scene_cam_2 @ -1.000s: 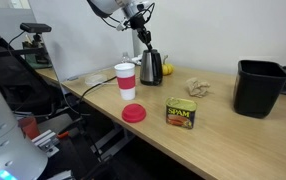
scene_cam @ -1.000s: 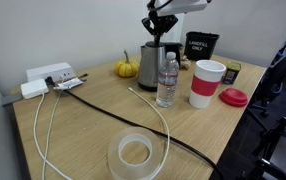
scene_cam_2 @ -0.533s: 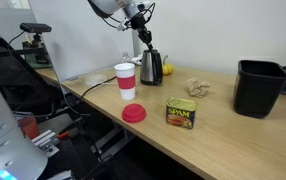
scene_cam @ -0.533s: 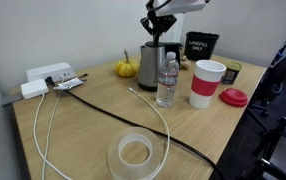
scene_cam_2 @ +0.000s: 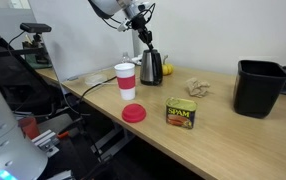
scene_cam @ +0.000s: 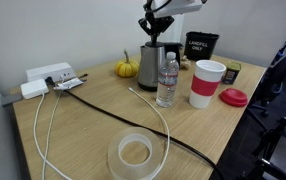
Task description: Press the button on the kettle to open it
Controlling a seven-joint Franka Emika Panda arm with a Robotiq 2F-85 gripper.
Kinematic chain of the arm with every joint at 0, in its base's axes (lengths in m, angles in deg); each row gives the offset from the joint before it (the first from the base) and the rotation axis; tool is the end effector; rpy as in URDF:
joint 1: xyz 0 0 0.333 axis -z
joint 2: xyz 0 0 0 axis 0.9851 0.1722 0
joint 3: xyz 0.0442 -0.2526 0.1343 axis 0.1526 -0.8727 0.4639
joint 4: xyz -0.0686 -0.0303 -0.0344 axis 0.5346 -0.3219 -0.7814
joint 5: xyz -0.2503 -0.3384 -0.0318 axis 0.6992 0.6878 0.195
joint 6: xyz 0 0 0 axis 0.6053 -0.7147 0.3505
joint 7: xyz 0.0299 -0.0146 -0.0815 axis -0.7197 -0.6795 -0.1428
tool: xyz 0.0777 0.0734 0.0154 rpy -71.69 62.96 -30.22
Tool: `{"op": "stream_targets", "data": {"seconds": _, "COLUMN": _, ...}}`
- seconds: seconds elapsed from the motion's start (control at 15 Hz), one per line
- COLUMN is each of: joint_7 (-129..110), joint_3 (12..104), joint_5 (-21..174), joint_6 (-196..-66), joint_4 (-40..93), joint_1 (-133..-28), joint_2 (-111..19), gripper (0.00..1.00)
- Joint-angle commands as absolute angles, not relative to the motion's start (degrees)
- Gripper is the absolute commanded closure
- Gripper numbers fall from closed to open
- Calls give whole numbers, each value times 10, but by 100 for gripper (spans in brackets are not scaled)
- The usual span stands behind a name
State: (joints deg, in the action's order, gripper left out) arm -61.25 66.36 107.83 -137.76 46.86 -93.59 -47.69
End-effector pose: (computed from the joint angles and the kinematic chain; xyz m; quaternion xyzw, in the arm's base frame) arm 0.6103 0.1968 0.3194 0.9659 -0.1197 0.2103 0.0921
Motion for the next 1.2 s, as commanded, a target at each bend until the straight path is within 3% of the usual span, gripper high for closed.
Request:
{"op": "stream_targets", "data": {"seconds": 0.0, "joint_7": -596, "joint_3": 655, "joint_5": 1084, "joint_6": -1363, "joint_4": 468, "joint_1": -946, "joint_2": -473, "gripper": 100}}
{"op": "stream_targets", "data": {"seconds": 1.13, "joint_7": -647, "joint_3": 654, "joint_5": 1091, "joint_6": -1382, "joint_4": 512, "joint_1": -949, "joint_2": -504, "gripper": 100}}
